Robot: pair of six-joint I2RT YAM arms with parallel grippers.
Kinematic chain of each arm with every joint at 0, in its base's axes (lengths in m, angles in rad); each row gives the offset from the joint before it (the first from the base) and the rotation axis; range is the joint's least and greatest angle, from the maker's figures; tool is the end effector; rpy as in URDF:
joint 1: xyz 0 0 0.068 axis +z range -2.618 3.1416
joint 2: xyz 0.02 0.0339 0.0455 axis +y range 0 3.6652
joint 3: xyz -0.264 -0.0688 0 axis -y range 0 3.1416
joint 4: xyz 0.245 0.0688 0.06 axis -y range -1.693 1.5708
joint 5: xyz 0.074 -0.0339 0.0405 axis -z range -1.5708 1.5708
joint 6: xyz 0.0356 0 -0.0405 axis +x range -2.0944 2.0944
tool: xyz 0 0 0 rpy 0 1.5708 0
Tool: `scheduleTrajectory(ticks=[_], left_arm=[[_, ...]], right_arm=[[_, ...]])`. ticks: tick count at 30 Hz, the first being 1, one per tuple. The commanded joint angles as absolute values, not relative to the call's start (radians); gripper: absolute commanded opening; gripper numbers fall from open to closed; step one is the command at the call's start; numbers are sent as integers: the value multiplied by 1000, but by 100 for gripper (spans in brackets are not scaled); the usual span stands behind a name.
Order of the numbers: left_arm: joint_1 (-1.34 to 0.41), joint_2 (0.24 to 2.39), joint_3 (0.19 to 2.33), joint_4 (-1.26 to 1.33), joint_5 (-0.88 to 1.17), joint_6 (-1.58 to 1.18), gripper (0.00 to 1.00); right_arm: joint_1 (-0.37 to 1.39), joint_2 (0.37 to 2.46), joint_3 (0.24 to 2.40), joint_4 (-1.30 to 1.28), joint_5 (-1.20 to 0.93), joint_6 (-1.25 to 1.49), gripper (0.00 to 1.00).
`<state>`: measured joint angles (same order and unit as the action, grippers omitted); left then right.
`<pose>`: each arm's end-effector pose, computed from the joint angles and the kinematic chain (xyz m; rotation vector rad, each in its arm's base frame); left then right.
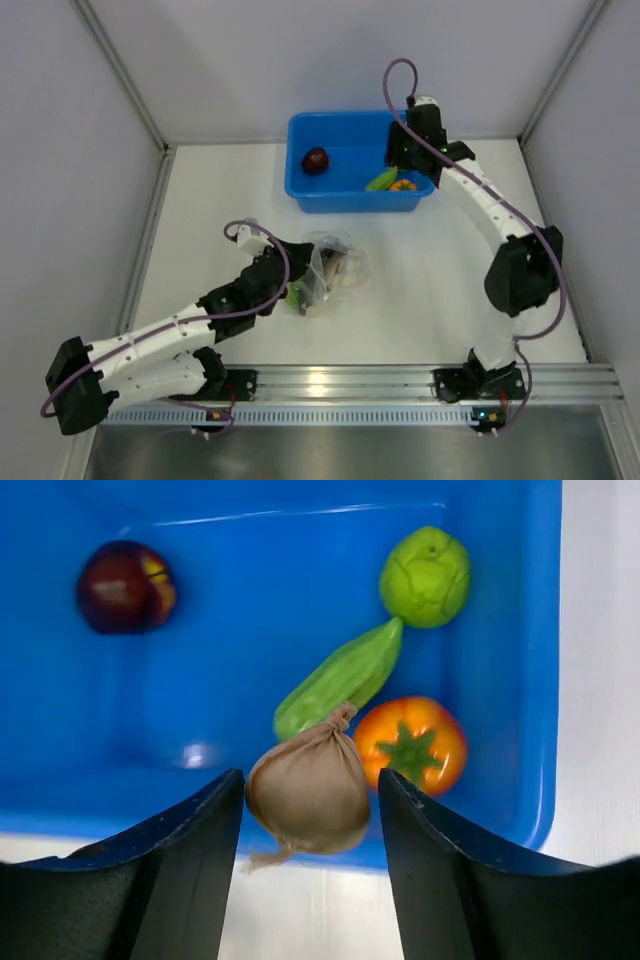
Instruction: Open the zip-top bag and remove the fake food
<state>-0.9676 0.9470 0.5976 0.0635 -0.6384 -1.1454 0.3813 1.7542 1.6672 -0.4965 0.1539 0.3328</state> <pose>0.1394 -0.1650 0.2714 -0.6165 1.7919 -0.8995 0.3812 0.1470 0.3514 0.0371 2.1567 0.2496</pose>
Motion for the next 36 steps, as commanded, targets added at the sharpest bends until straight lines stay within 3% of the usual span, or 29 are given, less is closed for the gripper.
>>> scheduleTrajectory(ticks=[1,6,8,15,28,36], left_arm=[[-956,946,647,44,-614,-1112,0],[-940,953,673,44,-585,-1089,0],[-937,951,687,43,-577,-1075,0],[-936,951,718,44,-563,-1058,0],[-936,974,759,51,-571,-1100,0],[-936,1023,798,52,-572,-1126,0]], right_arm=[[341,1916,1868,-563,129,299,58],[327,2052,2005,-621,121,295,63],[325,2051,2017,-629,112,293,81],[330,1789,1783,-517,14,354,82],[423,1387,1355,-399,-372,514,66],[563,1234,1160,-287,-368,627,58]])
